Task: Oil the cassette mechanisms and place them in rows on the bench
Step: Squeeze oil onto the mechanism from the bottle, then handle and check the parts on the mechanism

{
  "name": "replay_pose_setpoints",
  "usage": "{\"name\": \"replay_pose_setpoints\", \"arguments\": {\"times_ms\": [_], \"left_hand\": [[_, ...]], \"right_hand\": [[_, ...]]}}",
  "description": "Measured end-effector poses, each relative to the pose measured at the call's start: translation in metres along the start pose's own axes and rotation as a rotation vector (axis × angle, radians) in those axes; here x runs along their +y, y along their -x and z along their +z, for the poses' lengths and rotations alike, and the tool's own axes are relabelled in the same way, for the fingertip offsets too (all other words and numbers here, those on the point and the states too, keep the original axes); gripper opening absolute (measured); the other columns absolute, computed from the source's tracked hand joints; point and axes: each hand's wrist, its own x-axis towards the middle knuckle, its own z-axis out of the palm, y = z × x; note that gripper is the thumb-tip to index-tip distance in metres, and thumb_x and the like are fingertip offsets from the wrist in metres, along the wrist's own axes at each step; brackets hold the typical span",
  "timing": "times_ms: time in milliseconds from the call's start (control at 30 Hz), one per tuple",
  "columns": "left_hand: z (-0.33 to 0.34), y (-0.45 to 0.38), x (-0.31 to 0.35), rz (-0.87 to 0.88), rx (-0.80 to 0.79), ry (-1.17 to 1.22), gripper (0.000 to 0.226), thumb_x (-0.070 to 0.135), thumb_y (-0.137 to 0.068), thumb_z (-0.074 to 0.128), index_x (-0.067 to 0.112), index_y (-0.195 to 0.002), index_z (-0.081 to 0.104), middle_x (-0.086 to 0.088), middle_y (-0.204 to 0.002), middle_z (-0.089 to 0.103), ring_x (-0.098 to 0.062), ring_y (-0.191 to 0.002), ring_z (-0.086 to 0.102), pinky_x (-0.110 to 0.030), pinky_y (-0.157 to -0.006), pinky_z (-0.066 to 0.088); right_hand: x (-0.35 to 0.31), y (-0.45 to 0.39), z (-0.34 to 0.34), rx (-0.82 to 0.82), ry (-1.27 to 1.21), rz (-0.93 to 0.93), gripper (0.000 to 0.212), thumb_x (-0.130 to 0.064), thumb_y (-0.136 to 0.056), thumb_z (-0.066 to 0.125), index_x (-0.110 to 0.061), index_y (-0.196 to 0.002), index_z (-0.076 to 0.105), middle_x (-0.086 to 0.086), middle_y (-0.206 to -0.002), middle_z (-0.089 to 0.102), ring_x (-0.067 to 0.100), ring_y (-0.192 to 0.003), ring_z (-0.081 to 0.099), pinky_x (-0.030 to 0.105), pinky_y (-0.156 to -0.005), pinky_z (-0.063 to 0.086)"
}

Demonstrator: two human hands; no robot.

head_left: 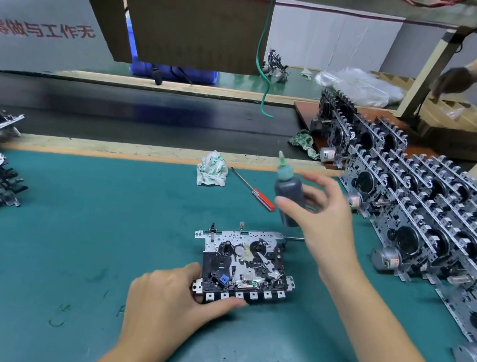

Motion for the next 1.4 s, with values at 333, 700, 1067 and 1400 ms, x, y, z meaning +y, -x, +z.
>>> {"name": "replay_pose_setpoints", "arguments": {"times_ms": [333,700,1067,1400], "left_hand": [[0.004,0.001,-0.007,-0.087,-0.013,-0.062,0.066,0.098,-0.045,0.025,0.038,-0.056,0.048,0.005,-0.048,0.058,-0.017,-0.06,0.061,-0.028,-0.053,0.041],[0.001,-0.001,-0.006,-0.088,-0.032,-0.043,0.065,0.095,-0.047,0.041,0.031,-0.046,0.031,0.005,-0.033,0.029,-0.021,-0.049,0.054,-0.026,-0.045,0.033],[-0.017,-0.009,-0.01,-0.128,-0.216,-0.279,0.087,0.097,-0.036,0.013,0.024,-0.065,0.05,0.005,-0.05,0.052,-0.013,-0.069,0.059,-0.023,-0.055,0.039],[-0.095,-0.048,-0.001,0.077,-0.33,-0.58,0.083,0.105,-0.027,0.011,0.039,-0.06,0.05,0.007,-0.052,0.058,-0.007,-0.052,0.047,-0.019,-0.045,0.029]], "right_hand": [[0.032,-0.035,0.035,-0.397,0.316,0.132,0.037,-0.009,-0.085,0.068,-0.021,-0.112,0.045,0.0,-0.122,0.06,0.016,-0.111,0.056,0.029,-0.097,0.042],[0.015,0.022,-0.02,-0.144,0.694,-0.203,0.018,-0.042,-0.092,0.046,-0.028,-0.081,0.051,-0.011,-0.075,0.057,0.008,-0.067,0.051,0.03,-0.064,0.041],[0.035,0.063,-0.036,-0.444,0.866,-0.296,0.05,-0.061,-0.089,0.028,-0.023,-0.083,0.06,-0.014,-0.071,0.054,0.004,-0.068,0.046,0.028,-0.065,0.04],[0.034,0.064,-0.035,-0.502,0.721,-0.254,0.044,-0.068,-0.076,0.045,-0.032,-0.093,0.063,-0.021,-0.076,0.055,-0.003,-0.076,0.048,0.02,-0.069,0.042]]}}
